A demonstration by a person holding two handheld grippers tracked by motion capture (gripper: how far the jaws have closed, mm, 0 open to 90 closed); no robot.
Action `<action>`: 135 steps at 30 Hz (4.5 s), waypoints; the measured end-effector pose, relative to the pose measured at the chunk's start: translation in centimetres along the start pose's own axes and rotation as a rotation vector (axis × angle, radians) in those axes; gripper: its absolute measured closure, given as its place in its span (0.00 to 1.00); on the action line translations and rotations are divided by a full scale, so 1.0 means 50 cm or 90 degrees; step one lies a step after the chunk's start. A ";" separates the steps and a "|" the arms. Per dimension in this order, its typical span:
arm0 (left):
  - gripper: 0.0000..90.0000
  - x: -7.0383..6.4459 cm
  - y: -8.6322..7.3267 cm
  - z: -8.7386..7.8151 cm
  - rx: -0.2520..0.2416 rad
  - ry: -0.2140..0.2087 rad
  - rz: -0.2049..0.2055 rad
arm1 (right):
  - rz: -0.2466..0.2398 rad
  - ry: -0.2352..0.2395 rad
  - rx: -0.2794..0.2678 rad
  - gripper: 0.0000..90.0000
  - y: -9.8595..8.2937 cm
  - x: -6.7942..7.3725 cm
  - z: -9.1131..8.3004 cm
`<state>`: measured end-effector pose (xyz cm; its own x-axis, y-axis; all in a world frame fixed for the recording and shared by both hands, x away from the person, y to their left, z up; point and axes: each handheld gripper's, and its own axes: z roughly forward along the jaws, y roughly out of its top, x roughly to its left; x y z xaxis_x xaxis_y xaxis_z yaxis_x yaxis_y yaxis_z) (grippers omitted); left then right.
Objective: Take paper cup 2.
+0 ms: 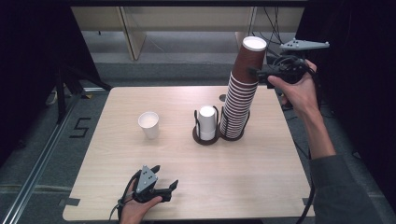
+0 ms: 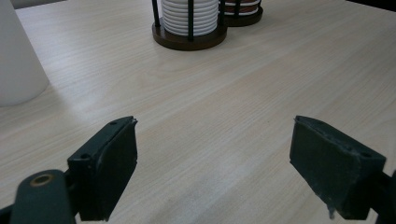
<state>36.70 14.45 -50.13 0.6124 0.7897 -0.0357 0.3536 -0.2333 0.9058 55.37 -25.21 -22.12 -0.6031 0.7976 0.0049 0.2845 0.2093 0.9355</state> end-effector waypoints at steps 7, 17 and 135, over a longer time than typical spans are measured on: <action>0.17 -0.001 0.001 -0.002 0.000 0.001 0.001 | 0.008 -0.004 -0.004 0.17 0.024 0.010 0.032; 0.17 -0.003 0.002 -0.003 -0.001 -0.004 0.004 | 0.020 -0.008 0.000 0.17 0.027 0.007 0.070; 0.16 0.016 -0.001 -0.006 -0.023 0.011 0.015 | -0.002 0.167 0.063 0.19 -0.386 0.241 0.034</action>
<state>36.94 15.25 -50.10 0.6077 0.7941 -0.0063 0.3125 -0.2319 0.9212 43.91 -18.68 -40.72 -0.7730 0.6257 0.1051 0.3457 0.2764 0.8967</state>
